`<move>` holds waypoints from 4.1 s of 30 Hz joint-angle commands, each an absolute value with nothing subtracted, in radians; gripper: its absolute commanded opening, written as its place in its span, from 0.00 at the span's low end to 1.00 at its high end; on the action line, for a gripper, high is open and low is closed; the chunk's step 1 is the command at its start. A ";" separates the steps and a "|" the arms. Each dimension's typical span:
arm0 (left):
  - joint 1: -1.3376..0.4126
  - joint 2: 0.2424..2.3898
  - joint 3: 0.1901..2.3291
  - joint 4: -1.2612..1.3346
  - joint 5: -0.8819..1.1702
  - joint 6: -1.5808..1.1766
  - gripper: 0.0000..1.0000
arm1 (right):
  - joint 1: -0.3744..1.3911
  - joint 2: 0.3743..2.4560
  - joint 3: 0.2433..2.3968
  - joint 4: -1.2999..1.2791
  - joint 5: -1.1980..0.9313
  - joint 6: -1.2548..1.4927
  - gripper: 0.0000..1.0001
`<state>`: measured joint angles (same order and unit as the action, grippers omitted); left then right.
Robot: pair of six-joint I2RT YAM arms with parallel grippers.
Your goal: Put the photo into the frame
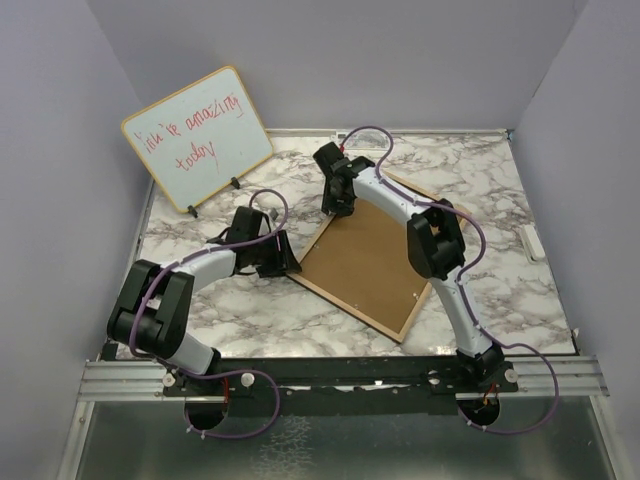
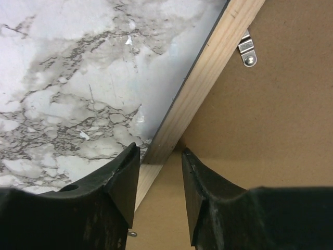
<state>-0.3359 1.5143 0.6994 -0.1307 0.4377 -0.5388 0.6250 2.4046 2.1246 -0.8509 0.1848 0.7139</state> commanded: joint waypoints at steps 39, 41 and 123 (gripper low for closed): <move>-0.333 1.661 0.966 -0.132 0.790 -0.573 0.64 | 0.646 2.135 2.002 -0.775 -0.085 0.783 0.01; -0.327 1.666 0.969 -0.127 0.830 -0.579 0.59 | 0.646 2.130 2.005 -0.772 -0.099 0.782 0.01; -0.723 1.516 1.772 -0.736 -0.179 0.029 0.00 | 0.418 1.814 2.082 -0.807 -0.215 0.966 0.93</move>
